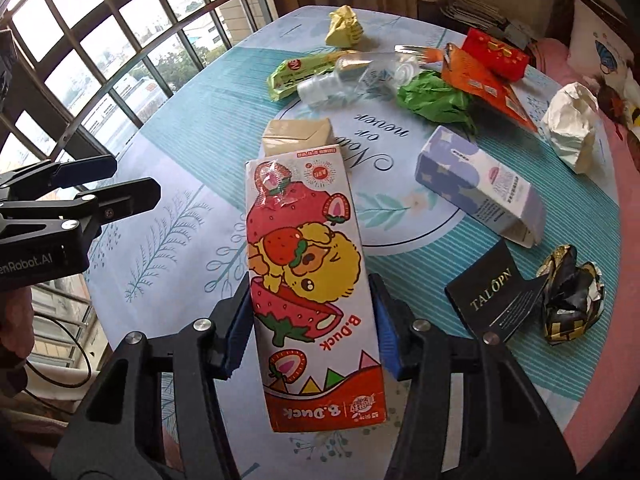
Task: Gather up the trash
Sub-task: 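Grasp the red B.Duck juice carton with the right tool while the left tool grasps the beige box, then carry the juice carton and beige box down over the trash bin with both tools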
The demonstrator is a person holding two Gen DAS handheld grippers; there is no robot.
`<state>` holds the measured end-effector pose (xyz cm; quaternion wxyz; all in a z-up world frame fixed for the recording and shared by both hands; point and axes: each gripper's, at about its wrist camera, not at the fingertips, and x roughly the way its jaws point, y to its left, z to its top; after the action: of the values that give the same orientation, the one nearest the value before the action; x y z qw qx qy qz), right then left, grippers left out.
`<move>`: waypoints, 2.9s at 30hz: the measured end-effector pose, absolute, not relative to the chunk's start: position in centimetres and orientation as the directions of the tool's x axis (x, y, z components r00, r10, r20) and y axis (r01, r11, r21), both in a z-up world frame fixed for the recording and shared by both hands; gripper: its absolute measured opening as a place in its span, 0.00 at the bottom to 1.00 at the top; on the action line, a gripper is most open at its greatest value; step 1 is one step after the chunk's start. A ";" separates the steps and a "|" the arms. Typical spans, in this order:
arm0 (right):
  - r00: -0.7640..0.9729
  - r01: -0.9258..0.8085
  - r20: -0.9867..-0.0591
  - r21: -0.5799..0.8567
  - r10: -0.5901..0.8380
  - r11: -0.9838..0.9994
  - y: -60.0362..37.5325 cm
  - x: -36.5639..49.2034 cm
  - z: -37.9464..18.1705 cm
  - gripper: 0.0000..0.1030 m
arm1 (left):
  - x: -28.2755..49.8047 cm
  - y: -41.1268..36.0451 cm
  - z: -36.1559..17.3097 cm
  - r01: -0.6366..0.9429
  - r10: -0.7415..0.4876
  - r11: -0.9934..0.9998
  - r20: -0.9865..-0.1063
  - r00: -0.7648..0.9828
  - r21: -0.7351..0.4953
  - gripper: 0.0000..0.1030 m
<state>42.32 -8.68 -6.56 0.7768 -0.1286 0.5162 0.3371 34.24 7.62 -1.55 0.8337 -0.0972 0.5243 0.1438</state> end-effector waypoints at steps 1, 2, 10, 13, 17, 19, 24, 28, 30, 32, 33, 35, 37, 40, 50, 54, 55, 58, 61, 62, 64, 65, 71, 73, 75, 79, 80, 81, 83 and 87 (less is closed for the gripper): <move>0.255 -0.639 -0.885 0.148 0.390 0.755 -9.2 43.0 -6.3 0.49 | 35.3 7.5 -1.8 -0.344 0.134 0.939 -0.903 0.408 -0.016 0.73; 0.269 -0.623 -0.880 0.150 0.391 0.768 -9.7 43.4 -5.9 0.49 | 36.3 7.3 -2.0 -0.346 0.129 0.938 -0.904 0.408 -0.022 0.73; 0.334 -0.524 -0.850 0.192 0.408 0.829 -12.5 45.7 -4.0 0.49 | 43.5 6.3 -4.3 -0.392 0.079 0.916 -0.922 0.379 -0.083 0.73; 0.336 -0.509 -0.847 0.204 0.412 0.836 -13.0 46.3 -4.0 0.49 | 45.6 5.9 -5.5 -0.414 0.080 0.907 -0.933 0.351 -0.078 0.73; 0.327 -0.496 -0.849 0.220 0.416 0.840 -13.4 46.4 -4.6 0.49 | 47.4 5.5 -7.1 -0.435 0.109 0.900 -0.943 0.314 -0.041 0.73; 0.321 -0.491 -0.851 0.226 0.416 0.841 -13.6 46.4 -4.8 0.49 | 48.0 5.3 -7.8 -0.437 0.115 0.899 -0.946 0.304 -0.031 0.73; 0.310 -0.484 -0.855 0.235 0.416 0.843 -13.9 46.6 -5.4 0.49 | 48.7 5.2 -9.0 -0.443 0.126 0.896 -0.953 0.277 -0.011 0.71; 0.310 -0.490 -0.854 0.234 0.418 0.840 -13.9 46.5 -5.4 0.49 | 48.7 5.3 -9.2 -0.443 0.116 0.896 -0.949 0.292 -0.027 0.60; 0.310 -0.490 -0.854 0.232 0.417 0.840 -13.8 46.3 -5.4 0.49 | 48.3 5.4 -9.1 -0.439 0.126 0.898 -0.945 0.303 -0.021 0.60; 0.309 -0.492 -0.855 0.231 0.416 0.839 -13.6 46.2 -5.3 0.49 | 47.8 5.4 -8.8 -0.434 0.134 0.901 -0.942 0.307 -0.013 0.60; 0.310 -0.492 -0.855 0.229 0.415 0.840 -13.6 46.1 -5.3 0.49 | 47.5 5.4 -8.7 -0.432 0.135 0.902 -0.942 0.307 -0.012 0.60; 0.310 -0.496 -0.855 0.227 0.415 0.838 -13.4 45.8 -5.1 0.49 | 46.7 5.4 -8.3 -0.429 0.134 0.903 -0.941 0.310 -0.013 0.60; 0.312 -0.500 -0.854 0.224 0.415 0.837 -13.2 45.4 -4.8 0.49 | 45.7 5.4 -7.7 -0.425 0.136 0.905 -0.940 0.313 -0.011 0.60; 0.316 -0.500 -0.853 0.223 0.416 0.837 -13.0 44.6 -4.4 0.49 | 43.9 5.4 -6.6 -0.409 0.139 0.912 -0.936 0.323 -0.006 0.60; 0.322 -0.472 -0.854 0.229 0.408 0.852 -12.7 39.3 -2.8 0.49 | 34.5 5.8 -1.4 -0.316 0.132 0.949 -0.917 0.376 0.006 0.60; 0.339 -0.440 -0.851 0.232 0.400 0.868 -12.6 35.7 -1.7 0.49 | 29.9 6.3 0.6 -0.262 0.118 0.965 -0.907 0.405 0.008 0.60; 0.345 -0.430 -0.850 0.235 0.399 0.872 -12.6 34.7 -1.4 0.49 | 28.8 6.5 1.1 -0.248 0.112 0.969 -0.904 0.412 0.007 0.60; 0.364 -0.398 -0.844 0.242 0.395 0.885 -12.4 31.3 -0.4 0.49 | 25.4 6.8 2.5 -0.194 0.089 0.981 -0.896 0.435 0.003 0.60; 0.389 -0.360 -0.837 0.246 0.384 0.900 -12.1 27.6 0.3 0.49 | 21.9 7.2 4.0 -0.127 0.074 0.992 -0.879 0.470 0.016 0.60; 0.397 -0.344 -0.836 0.248 0.379 0.906 -12.0 26.4 0.5 0.49 | 20.7 7.4 4.5 -0.107 0.074 0.994 -0.871 0.485 0.025 0.60; 0.407 -0.308 -0.836 0.253 0.368 0.917 -11.9 23.8 0.6 0.49 | 18.5 8.0 5.4 -0.071 0.062 0.997 -0.859 0.508 0.031 0.60; 0.411 -0.291 -0.836 0.256 0.363 0.922 -11.8 22.5 0.7 0.49 | 17.4 8.3 5.8 -0.055 0.050 0.998 -0.854 0.517 0.025 0.60; 0.428 -0.221 -0.843 0.250 0.325 0.943 -11.2 14.4 0.1 0.49 | 10.5 9.4 6.6 0.036 -0.029 0.999 -0.837 0.547 -0.011 0.60; 0.422 -0.200 -0.851 0.249 0.313 0.947 -11.1 12.0 -0.5 0.49 | 8.2 9.5 6.2 0.068 -0.049 0.998 -0.841 0.539 -0.014 0.60; 0.406 -0.179 -0.861 0.254 0.306 0.951 -11.0 9.7 -1.2 0.49 | 6.4 9.5 5.7 0.094 -0.065 0.995 -0.851 0.522 -0.018 0.60; 0.373 -0.161 -0.879 0.255 0.298 0.953 -11.3 6.5 -2.5 0.49 | 3.7 9.1 4.4 0.124 -0.091 0.992 -0.867 0.491 -0.034 0.60; 0.364 -0.158 -0.884 0.253 0.294 0.955 -11.5 5.8 -2.9 0.49 | 3.2 8.8 4.0 0.132 -0.095 0.991 -0.872 0.480 -0.035 0.60; 0.353 -0.153 -0.889 0.251 0.290 0.956 -11.6 5.1 -3.4 0.49 | 2.9 8.4 3.4 0.140 -0.100 0.989 -0.878 0.469 -0.038 0.60; 0.327 -0.137 -0.900 0.256 0.288 0.957 -12.1 4.5 -4.8 0.49 | 2.0 7.6 2.2 0.155 -0.113 0.987 -0.889 0.444 -0.048 0.60; 0.262 -0.078 -0.923 0.272 0.283 0.959 -13.3 3.0 -8.6 0.49 | 0.9 5.5 -1.4 0.178 -0.130 0.982 -0.916 0.379 -0.066 0.60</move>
<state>2.98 -13.33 -8.64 0.7898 0.0858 0.5965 0.1143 0.89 5.45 -1.40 0.8299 0.0219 0.5496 -0.0929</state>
